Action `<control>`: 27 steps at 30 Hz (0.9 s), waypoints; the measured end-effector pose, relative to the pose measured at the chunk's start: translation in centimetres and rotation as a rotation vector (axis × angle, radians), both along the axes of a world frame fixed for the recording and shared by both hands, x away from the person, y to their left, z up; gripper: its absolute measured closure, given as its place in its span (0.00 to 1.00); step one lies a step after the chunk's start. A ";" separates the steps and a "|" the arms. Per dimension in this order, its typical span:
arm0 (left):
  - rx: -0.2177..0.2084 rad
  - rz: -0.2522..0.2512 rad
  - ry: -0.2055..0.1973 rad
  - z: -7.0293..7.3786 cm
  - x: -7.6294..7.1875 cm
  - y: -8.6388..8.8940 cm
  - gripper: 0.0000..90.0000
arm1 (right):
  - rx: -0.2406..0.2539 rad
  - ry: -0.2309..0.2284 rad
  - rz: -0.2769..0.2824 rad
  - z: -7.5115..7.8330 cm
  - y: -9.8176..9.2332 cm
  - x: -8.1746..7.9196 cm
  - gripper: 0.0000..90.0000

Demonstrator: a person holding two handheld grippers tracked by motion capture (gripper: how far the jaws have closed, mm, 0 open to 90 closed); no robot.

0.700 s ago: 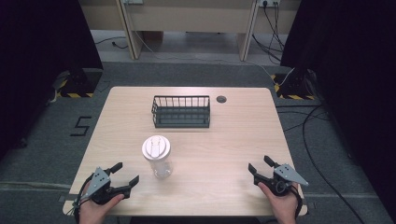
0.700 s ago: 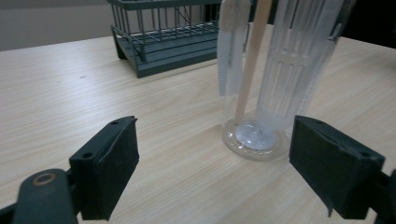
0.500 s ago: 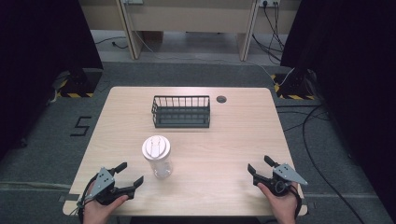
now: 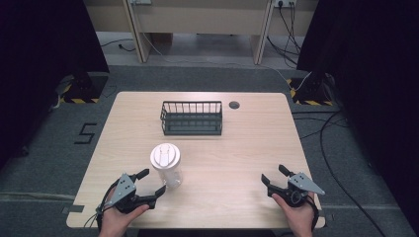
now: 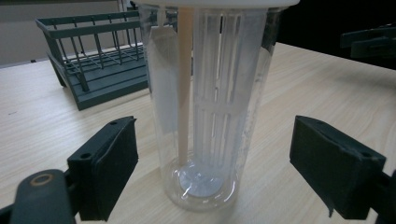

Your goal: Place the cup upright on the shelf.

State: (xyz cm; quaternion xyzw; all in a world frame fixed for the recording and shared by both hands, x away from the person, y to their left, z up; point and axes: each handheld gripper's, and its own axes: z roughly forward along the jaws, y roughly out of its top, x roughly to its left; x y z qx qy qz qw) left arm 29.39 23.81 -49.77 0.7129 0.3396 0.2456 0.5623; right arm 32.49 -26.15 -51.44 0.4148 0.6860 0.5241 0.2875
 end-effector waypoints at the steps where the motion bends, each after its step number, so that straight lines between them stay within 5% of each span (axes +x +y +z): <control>1: 0.001 0.003 -0.001 0.0 0.1 -0.2 0.16 | -0.001 0.000 0.002 0.0 0.0 0.0 0.23; 27: 0.004 -0.030 0.002 -1.0 3.7 -2.0 0.16 | -0.004 0.004 0.004 0.0 0.1 0.0 0.23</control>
